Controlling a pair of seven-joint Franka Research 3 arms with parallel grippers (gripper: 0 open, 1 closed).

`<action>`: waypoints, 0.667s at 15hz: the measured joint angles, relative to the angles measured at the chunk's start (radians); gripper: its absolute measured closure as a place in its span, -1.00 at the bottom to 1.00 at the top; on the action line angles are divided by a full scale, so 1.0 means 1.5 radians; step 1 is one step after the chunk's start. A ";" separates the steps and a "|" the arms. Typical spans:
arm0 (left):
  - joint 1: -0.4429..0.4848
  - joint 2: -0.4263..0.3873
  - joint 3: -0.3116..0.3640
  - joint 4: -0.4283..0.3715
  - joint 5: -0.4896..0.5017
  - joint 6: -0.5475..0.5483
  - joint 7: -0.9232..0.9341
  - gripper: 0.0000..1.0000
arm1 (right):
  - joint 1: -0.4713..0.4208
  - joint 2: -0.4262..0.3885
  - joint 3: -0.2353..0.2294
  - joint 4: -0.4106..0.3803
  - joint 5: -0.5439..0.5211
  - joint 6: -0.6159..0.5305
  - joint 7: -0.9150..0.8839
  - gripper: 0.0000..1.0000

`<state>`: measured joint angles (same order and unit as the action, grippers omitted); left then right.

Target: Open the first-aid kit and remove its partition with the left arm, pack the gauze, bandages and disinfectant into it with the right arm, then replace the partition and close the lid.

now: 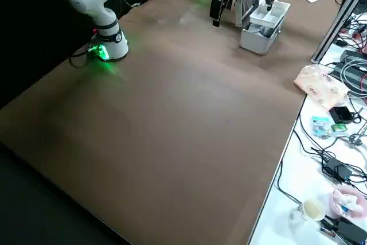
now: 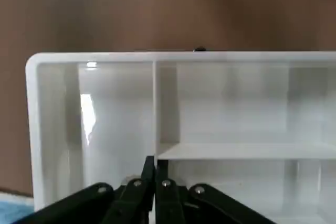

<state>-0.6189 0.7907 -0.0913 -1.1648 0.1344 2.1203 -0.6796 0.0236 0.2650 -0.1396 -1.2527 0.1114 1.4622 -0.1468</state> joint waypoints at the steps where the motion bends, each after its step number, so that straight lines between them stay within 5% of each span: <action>1: 0.000 0.000 -0.001 0.001 0.000 -0.012 0.010 0.93 | 0.001 0.000 0.000 0.000 0.000 0.000 0.000 -0.97; 10: 0.000 0.000 -0.002 0.005 -0.011 0.007 -0.003 0.93 | 0.003 0.000 0.004 -0.001 0.000 0.000 0.000 -0.97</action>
<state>-0.6195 0.7907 -0.0949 -1.1579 0.1184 2.1311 -0.6847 0.0282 0.2650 -0.1341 -1.2539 0.1111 1.4618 -0.1468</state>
